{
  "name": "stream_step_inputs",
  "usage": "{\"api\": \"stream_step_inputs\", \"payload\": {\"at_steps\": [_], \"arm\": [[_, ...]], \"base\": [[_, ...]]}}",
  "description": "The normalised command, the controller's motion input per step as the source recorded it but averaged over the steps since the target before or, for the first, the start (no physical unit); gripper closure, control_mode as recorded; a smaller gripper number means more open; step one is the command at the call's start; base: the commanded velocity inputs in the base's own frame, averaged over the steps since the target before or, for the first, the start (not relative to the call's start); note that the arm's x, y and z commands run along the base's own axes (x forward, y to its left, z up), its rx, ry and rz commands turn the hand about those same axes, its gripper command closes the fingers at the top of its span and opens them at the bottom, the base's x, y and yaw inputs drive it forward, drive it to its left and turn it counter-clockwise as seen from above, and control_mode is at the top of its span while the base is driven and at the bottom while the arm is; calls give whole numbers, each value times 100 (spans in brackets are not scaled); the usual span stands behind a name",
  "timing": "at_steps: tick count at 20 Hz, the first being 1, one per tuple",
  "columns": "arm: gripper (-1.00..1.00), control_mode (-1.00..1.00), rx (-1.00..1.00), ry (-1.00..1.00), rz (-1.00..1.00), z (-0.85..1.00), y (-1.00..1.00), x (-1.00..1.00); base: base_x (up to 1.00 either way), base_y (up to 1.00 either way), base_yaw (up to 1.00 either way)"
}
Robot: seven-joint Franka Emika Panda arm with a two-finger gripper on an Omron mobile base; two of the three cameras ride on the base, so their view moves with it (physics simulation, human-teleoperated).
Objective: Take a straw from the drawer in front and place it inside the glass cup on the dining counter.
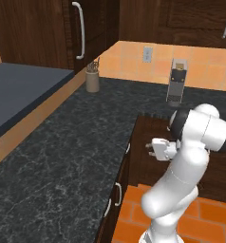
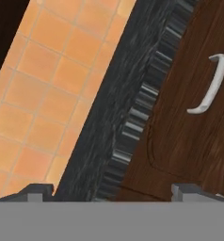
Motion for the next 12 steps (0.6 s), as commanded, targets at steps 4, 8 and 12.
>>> {"api": "stream_step_inputs", "payload": {"at_steps": [4, 8, 12], "arm": [[-100, -100, 0, -5, 3, -21, 19, 23], [-100, -100, 0, 0, 1, -21, 16, 27], [-100, -100, 3, 1, 0, -3, 26, 27]], "base": [[0, 0, 0], [0, 0, 0], [0, 0, 0]]}}
